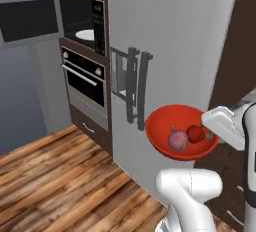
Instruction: Place the bowl containing the bell pepper and onion in the microwave. Close the microwave door and press the start button to microwave the meal.
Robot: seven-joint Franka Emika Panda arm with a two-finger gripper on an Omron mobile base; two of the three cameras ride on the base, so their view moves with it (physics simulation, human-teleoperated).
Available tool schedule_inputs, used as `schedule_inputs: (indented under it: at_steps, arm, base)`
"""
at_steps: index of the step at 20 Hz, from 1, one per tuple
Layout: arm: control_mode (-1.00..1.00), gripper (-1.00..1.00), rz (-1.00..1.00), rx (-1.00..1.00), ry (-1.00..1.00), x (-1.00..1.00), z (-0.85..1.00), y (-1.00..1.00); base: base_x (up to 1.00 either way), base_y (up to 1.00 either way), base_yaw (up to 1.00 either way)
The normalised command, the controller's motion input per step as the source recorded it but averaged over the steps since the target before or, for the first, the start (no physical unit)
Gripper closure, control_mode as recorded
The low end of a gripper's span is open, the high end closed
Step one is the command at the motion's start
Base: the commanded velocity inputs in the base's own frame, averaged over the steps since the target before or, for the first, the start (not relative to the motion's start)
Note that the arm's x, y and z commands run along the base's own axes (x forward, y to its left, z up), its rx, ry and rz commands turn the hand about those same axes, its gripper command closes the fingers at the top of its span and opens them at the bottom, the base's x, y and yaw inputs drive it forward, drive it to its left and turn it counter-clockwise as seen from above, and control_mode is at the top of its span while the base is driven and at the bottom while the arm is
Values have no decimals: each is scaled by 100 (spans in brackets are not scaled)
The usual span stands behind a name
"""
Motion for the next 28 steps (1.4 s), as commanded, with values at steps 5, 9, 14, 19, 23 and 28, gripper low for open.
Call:
schedule_inputs:
  at_steps: [5,9,14,19,23,28]
  arm:
    - [100,100,0,0,0,0,0,0]
    - [100,100,0,0,0,0,0,0]
    - [100,100,0,0,0,0,0,0]
    - [100,100,0,0,0,0,0,0]
    - [100,100,0,0,0,0,0,0]
    - [100,100,0,0,0,0,0,0]
  base:
    - [80,100,-3]
    - [54,100,-27]
    - [41,100,-46]
    - [44,100,-47]
    - [56,100,-43]
    - [49,100,-42]
